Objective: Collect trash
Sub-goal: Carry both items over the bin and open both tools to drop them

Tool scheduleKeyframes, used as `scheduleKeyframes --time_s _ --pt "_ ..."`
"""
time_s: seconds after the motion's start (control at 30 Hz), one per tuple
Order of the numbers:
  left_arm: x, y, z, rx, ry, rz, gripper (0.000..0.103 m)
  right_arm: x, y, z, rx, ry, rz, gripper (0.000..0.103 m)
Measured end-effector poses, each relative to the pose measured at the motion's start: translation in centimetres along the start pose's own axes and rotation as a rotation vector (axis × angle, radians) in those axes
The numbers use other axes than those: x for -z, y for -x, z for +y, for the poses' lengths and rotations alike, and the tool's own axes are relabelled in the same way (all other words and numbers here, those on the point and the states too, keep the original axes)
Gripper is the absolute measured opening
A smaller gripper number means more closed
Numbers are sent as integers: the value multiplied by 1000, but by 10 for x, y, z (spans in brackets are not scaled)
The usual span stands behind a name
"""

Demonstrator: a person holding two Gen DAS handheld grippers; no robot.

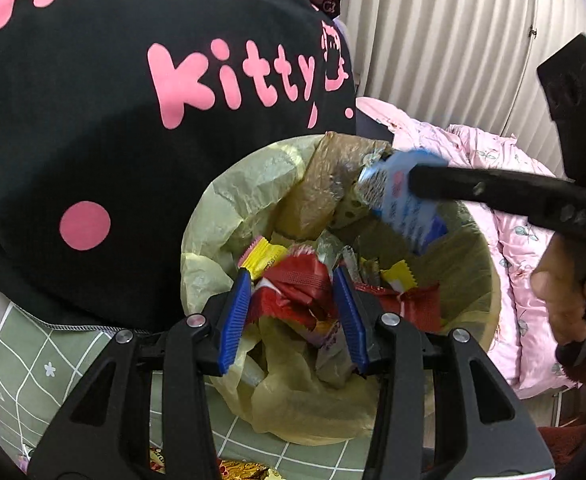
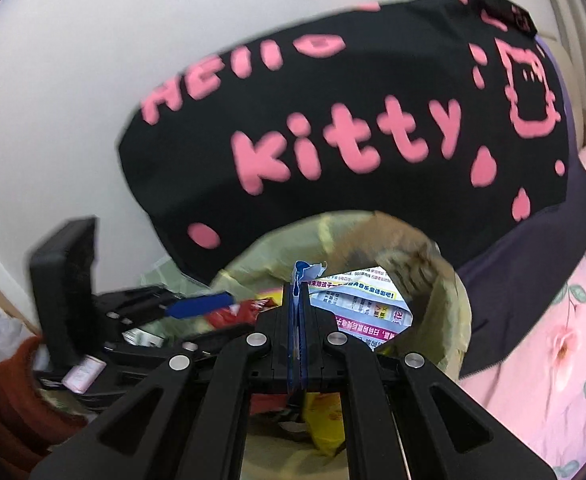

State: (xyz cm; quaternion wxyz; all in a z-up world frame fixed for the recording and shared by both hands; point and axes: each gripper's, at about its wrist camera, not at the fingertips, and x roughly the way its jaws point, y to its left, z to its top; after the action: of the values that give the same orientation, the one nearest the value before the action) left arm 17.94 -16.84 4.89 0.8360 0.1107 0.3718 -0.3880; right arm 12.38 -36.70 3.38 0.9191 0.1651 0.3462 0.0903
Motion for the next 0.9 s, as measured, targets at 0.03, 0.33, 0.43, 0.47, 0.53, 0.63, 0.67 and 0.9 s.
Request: scheduleKeyframes --time_s 0.03,0.33,0.43,0.47,0.53,0.63,0.67,0.9 --pt "0 -1 0 4 4 1 41 2 -2 -2 12 1 7 4" --pt "-7 -10 -3 60 40 -17 41 4 11 -10 119 34 -13 4" --pt "-11 -8 -2 84 60 -29 41 4 16 -9 110 38 -22 4" --pt "-13 -8 -3 94 65 -34 41 5 17 -7 106 42 -24 4" --pt "-13 -2 0 116 80 -42 41 6 17 -4 90 53 -18 5" --pt "-11 10 3 122 97 -60 48 8 11 0 110 70 2 6" --pt "-12 13 4 122 103 -67 49 8 10 1 119 78 7 8" --pt "16 61 31 -1 205 -156 55 11 9 18 142 133 -13 42"
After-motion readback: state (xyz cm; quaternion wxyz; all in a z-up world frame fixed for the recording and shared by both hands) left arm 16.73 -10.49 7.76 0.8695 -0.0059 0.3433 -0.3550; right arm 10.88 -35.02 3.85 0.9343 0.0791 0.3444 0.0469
